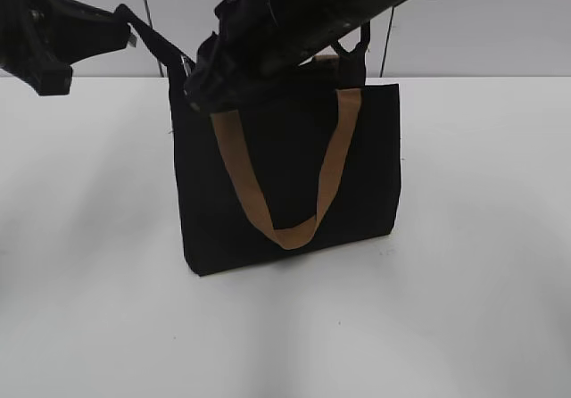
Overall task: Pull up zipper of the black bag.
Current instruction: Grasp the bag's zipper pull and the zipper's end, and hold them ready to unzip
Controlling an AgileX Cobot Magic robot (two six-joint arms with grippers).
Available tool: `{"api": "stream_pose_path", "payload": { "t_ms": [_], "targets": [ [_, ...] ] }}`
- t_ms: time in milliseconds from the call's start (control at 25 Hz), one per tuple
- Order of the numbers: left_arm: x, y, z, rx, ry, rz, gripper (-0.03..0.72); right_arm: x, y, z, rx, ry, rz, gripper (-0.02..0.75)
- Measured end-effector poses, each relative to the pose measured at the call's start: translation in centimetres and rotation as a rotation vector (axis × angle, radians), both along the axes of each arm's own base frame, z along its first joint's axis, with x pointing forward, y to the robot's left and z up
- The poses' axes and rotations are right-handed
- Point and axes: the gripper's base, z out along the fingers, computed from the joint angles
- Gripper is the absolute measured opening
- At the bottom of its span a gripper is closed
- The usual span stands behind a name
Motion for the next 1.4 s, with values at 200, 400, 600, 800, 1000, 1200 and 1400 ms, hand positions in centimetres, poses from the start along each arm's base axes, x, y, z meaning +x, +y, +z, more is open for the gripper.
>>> {"api": "stream_pose_path", "payload": {
  "t_ms": [200, 400, 600, 800, 1000, 1200, 1400],
  "targets": [
    [0.0, 0.0, 0.0, -0.001, 0.001, 0.0, 0.027, 0.1, 0.0, 0.1, 0.005, -0.012, -0.008, 0.093],
    [0.0, 0.0, 0.0, -0.001, 0.001, 0.0, 0.027, 0.1, 0.0, 0.1, 0.005, -0.012, -0.008, -0.001],
    [0.0, 0.0, -0.1, 0.018, -0.002, -0.005, 0.027, 0.1, 0.0, 0.1, 0.004, -0.011, -0.007, -0.001],
    [-0.4, 0.2, -0.9, 0.123, 0.027, -0.049, 0.027, -0.1, -0.1, 0.2, -0.006, -0.007, 0.006, -0.001],
    [-0.7, 0.8, -1.9, 0.227, 0.121, -0.036, 0.027, -0.2, -0.2, 0.3, -0.031, -0.013, 0.023, -0.001],
    [-0.9, 1.3, -2.6, 0.286, 0.186, -0.006, 0.027, -0.2, -0.4, 0.2, -0.054, -0.021, 0.03, -0.001],
    [-1.0, 1.7, -2.9, 0.323, 0.221, 0.019, 0.027, 0.1, -0.8, 0.2, -0.051, -0.006, 0.002, -0.001]
  ]
}}
